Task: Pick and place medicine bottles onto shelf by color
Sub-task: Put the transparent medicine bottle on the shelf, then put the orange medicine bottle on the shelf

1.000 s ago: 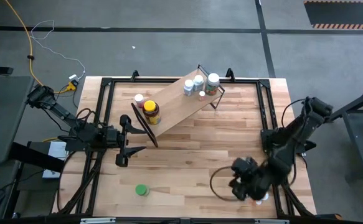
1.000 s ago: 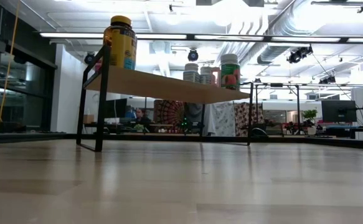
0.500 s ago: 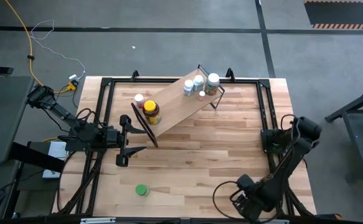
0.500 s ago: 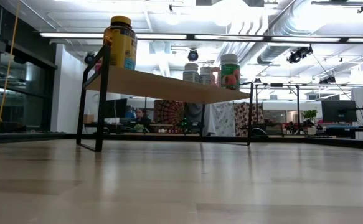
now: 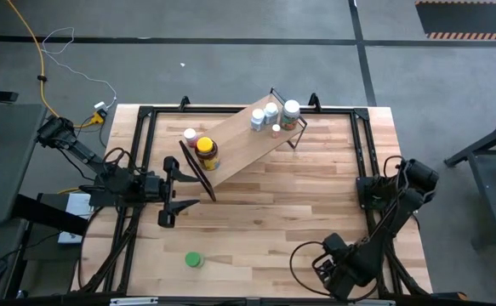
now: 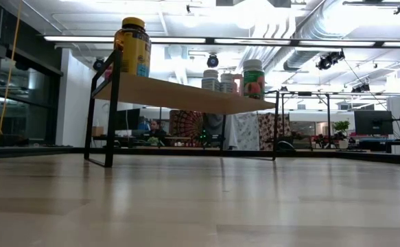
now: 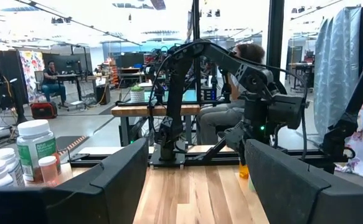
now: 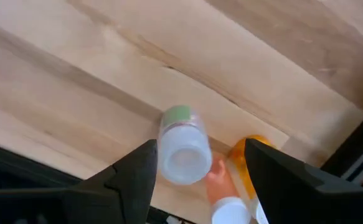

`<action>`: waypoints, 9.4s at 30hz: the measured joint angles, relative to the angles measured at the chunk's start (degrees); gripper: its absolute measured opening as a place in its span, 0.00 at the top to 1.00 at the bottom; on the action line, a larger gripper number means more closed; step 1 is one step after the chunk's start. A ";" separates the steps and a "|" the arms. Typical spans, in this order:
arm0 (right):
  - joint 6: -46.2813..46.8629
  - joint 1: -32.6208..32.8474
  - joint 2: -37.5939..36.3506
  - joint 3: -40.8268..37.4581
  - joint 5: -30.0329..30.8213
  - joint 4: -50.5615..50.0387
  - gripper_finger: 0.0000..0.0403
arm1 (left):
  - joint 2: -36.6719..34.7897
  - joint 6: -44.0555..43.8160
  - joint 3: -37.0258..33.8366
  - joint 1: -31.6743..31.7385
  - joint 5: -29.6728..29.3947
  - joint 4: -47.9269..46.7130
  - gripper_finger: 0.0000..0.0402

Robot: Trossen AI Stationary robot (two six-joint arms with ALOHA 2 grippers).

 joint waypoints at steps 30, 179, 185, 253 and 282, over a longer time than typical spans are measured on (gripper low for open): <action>5.64 -0.12 0.02 -4.55 -2.65 7.95 0.42 | 0.00 -0.04 0.00 0.00 0.00 0.08 0.36; -87.08 -61.07 12.03 55.48 15.32 -25.87 0.68 | -0.96 -0.28 0.02 0.04 -0.22 0.05 0.36; -88.79 -61.31 19.01 61.70 13.10 -27.62 0.68 | -0.96 -1.58 0.02 0.04 -0.15 -0.01 0.36; -93.23 -67.89 19.35 58.86 10.48 -27.70 0.53 | -0.96 -1.57 0.02 0.04 0.00 -0.17 0.36; -98.20 -46.34 12.56 58.86 12.21 -27.72 0.53 | -0.98 -3.12 0.02 0.04 0.01 -3.86 0.36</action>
